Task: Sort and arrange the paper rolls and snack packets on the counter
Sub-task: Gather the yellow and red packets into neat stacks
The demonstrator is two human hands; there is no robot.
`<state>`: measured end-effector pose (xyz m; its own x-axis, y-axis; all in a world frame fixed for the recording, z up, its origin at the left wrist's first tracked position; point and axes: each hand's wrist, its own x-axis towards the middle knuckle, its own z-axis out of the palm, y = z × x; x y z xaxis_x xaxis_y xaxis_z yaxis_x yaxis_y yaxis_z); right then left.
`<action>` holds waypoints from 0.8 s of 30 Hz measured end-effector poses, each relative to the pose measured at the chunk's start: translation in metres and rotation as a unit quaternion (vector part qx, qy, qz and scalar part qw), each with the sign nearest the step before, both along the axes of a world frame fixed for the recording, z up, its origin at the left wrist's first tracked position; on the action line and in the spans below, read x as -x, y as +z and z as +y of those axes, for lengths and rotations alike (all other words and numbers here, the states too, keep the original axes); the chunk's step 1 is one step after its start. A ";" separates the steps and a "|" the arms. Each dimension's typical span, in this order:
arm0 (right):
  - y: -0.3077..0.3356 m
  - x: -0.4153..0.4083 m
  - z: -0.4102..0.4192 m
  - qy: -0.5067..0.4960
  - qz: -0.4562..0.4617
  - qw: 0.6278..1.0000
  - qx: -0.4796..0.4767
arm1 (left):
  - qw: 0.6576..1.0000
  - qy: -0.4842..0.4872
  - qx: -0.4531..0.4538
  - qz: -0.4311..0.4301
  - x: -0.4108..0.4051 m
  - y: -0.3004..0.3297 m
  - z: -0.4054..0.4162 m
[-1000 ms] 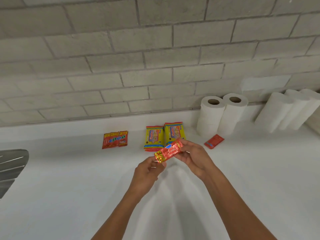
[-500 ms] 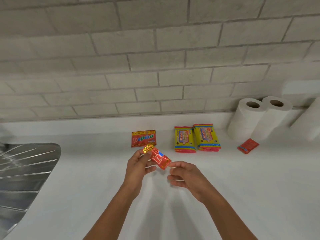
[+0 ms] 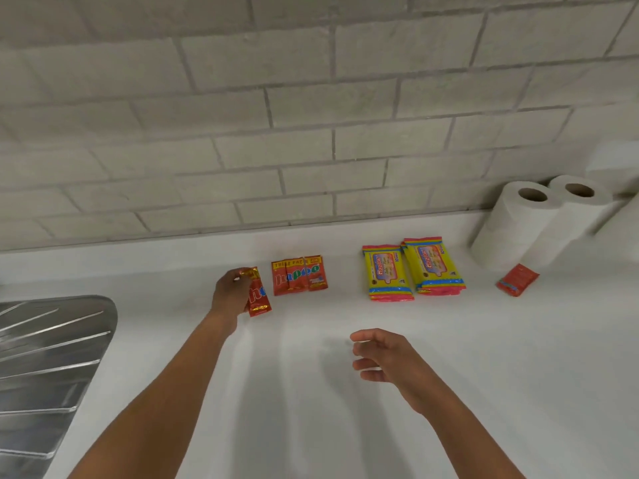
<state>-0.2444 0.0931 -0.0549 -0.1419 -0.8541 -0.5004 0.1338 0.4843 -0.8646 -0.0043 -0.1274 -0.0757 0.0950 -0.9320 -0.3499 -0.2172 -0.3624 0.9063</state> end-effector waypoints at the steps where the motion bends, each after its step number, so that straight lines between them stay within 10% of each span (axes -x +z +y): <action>1: -0.002 0.000 0.000 -0.006 -0.002 1.000 -0.001 | 1.000 -0.001 0.005 -0.014 -0.004 -0.004 -0.009; 24: -0.025 0.014 0.018 -0.111 0.003 0.993 -0.040 | 0.941 -0.023 0.035 -0.336 -0.027 -0.045 -0.078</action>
